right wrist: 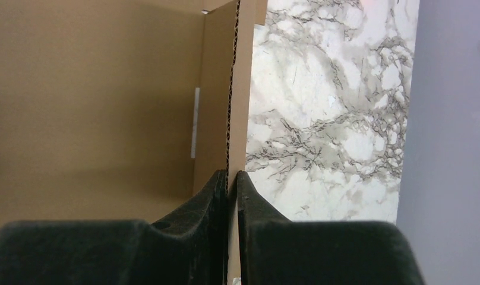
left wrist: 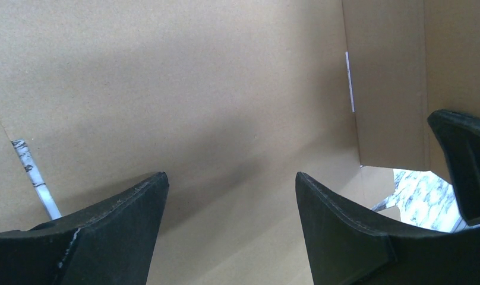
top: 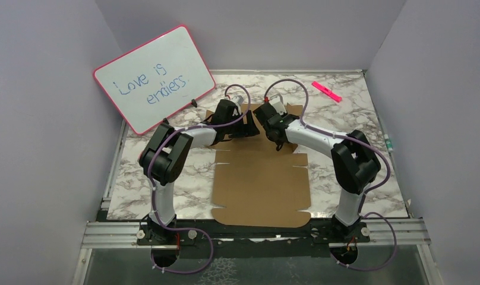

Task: Fold the paper box

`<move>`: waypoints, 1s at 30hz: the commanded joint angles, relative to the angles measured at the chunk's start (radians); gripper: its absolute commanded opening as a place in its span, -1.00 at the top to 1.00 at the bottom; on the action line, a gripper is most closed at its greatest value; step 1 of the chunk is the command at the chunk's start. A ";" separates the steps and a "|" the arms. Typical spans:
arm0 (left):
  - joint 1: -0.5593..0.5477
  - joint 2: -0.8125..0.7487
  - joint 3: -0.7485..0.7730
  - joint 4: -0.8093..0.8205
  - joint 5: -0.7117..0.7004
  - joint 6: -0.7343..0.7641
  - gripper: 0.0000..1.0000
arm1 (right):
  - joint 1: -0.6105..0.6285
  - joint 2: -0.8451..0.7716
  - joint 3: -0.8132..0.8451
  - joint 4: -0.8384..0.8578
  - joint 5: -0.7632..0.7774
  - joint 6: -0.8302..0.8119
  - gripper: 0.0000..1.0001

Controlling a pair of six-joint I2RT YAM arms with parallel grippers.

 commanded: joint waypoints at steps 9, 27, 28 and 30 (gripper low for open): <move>-0.010 -0.044 -0.044 -0.116 0.015 -0.022 -0.61 | 0.044 -0.026 0.023 -0.027 0.005 0.021 0.41; 0.065 -0.488 -0.215 -0.271 -0.130 -0.012 -0.74 | 0.044 -0.334 -0.157 0.168 -0.317 0.026 -0.73; 0.079 -0.518 -0.239 -0.282 -0.135 -0.014 -0.74 | 0.044 -0.345 -0.176 0.186 -0.363 0.038 -0.77; 0.106 -0.572 -0.298 -0.299 -0.134 -0.014 -0.76 | 0.044 -0.365 -0.220 0.221 -0.456 0.069 -0.83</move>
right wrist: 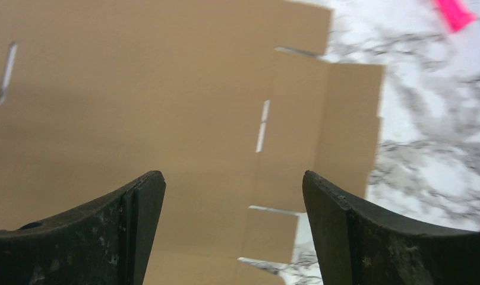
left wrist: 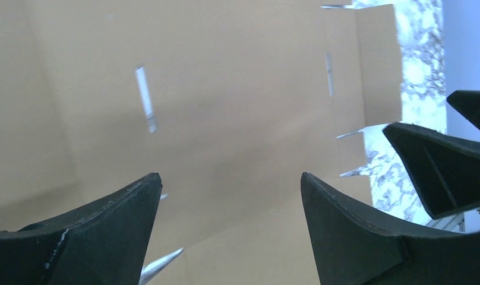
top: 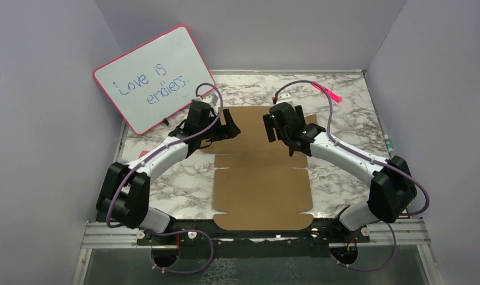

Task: Fold the paper box

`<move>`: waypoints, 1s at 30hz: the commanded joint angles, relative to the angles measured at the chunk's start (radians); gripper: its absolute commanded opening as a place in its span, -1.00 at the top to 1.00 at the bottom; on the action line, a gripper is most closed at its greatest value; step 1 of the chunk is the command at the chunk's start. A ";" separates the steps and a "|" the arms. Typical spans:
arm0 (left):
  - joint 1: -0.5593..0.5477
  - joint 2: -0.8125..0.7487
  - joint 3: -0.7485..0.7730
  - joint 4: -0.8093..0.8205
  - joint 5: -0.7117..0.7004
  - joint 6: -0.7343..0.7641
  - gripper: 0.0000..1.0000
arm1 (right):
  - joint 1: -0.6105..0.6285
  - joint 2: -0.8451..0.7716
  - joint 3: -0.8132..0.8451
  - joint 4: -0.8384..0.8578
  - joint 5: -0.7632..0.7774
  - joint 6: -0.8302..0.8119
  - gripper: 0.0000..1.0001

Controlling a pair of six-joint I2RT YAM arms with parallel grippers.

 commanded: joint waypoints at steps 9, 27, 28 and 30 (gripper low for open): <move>0.123 -0.262 -0.318 -0.098 0.015 -0.011 -0.77 | 0.007 -0.098 -0.278 0.323 -0.574 0.209 -1.00; 0.142 -0.140 -0.363 0.020 0.131 -0.066 -0.78 | 0.007 -0.026 -0.506 0.693 -0.763 0.378 -1.00; 0.142 -0.135 -0.363 0.025 0.135 -0.067 -0.78 | 0.007 -0.019 -0.510 0.702 -0.767 0.381 -1.00; 0.141 -0.130 -0.366 0.032 0.141 -0.068 -0.77 | 0.008 -0.003 -0.521 0.724 -0.773 0.387 -1.00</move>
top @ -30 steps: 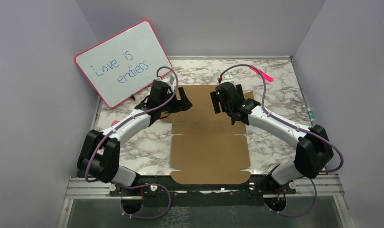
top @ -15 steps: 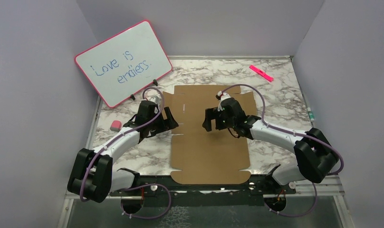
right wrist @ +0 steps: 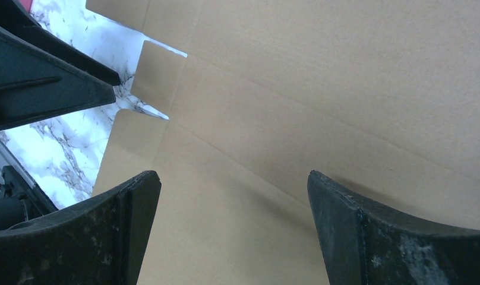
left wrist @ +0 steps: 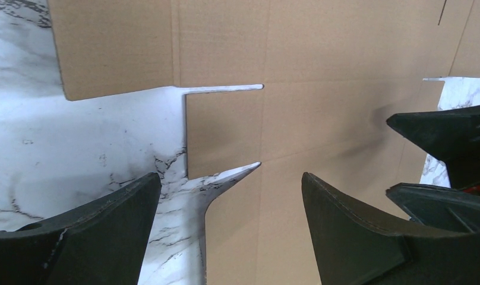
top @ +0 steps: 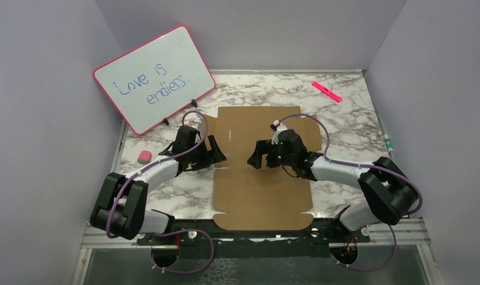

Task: Fold the paper box

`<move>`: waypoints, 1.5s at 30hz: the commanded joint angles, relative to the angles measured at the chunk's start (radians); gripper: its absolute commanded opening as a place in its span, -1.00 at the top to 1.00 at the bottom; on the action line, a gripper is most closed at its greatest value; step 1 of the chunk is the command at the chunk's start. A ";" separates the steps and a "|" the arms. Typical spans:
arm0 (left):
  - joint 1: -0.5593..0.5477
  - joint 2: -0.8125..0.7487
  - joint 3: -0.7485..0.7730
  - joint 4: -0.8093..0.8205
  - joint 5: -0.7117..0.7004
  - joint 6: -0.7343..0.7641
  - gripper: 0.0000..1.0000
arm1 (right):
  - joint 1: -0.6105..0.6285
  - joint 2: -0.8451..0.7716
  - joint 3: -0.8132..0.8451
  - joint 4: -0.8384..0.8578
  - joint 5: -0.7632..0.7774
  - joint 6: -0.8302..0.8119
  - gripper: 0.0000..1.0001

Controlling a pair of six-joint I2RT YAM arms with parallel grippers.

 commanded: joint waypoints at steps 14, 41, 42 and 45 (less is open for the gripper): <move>0.005 0.073 -0.014 0.152 0.140 -0.051 -0.76 | 0.008 0.127 -0.065 0.197 -0.085 0.071 -1.00; -0.192 -0.003 0.077 0.110 0.068 -0.058 -0.52 | 0.007 0.198 -0.066 0.238 -0.096 0.094 -1.00; -0.203 0.008 0.081 0.111 0.058 -0.058 -0.52 | 0.007 0.199 -0.066 0.238 -0.094 0.095 -1.00; -0.214 0.031 0.082 0.107 0.040 -0.064 -0.52 | 0.007 0.196 -0.066 0.236 -0.091 0.095 -1.00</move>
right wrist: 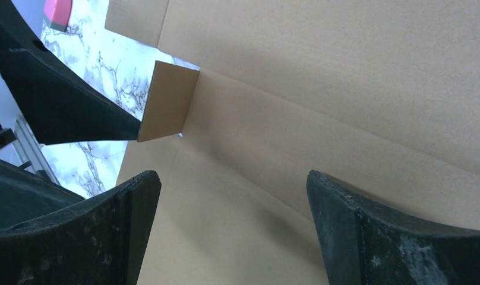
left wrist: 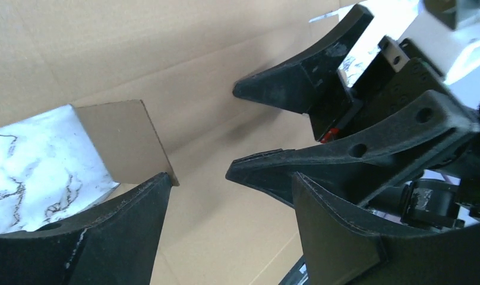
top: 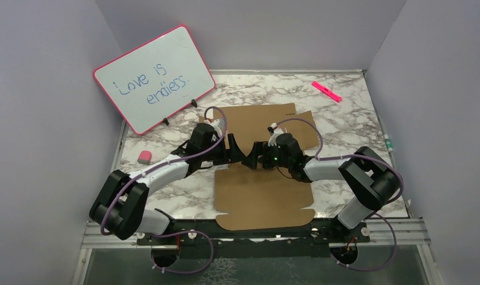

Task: Fold the paper box

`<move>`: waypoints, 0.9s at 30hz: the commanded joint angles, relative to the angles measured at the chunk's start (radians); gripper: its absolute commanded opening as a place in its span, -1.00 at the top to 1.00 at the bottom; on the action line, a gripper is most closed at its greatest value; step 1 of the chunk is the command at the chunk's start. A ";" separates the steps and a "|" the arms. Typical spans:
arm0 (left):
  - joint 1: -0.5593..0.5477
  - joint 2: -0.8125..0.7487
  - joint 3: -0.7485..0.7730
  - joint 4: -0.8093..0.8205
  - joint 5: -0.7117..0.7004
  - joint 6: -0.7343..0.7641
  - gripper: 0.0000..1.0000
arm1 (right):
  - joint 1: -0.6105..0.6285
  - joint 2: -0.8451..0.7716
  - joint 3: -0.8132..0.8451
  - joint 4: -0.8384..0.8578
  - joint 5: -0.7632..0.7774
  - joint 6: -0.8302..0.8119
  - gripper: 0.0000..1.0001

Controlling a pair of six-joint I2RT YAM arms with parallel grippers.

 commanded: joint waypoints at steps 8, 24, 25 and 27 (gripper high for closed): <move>-0.021 -0.070 0.098 -0.218 -0.227 0.079 -0.58 | 0.008 -0.098 0.022 -0.212 0.077 -0.058 -1.00; -0.132 -0.009 0.263 -0.319 -0.264 0.141 -0.58 | -0.313 -0.414 -0.001 -0.583 0.159 -0.152 -1.00; -0.143 0.011 0.273 -0.311 -0.263 0.142 -0.59 | -0.335 -0.420 -0.004 -0.593 0.158 -0.152 -1.00; -0.162 0.055 0.291 -0.291 -0.253 0.144 -0.59 | -0.373 -0.426 -0.005 -0.616 0.164 -0.151 -1.00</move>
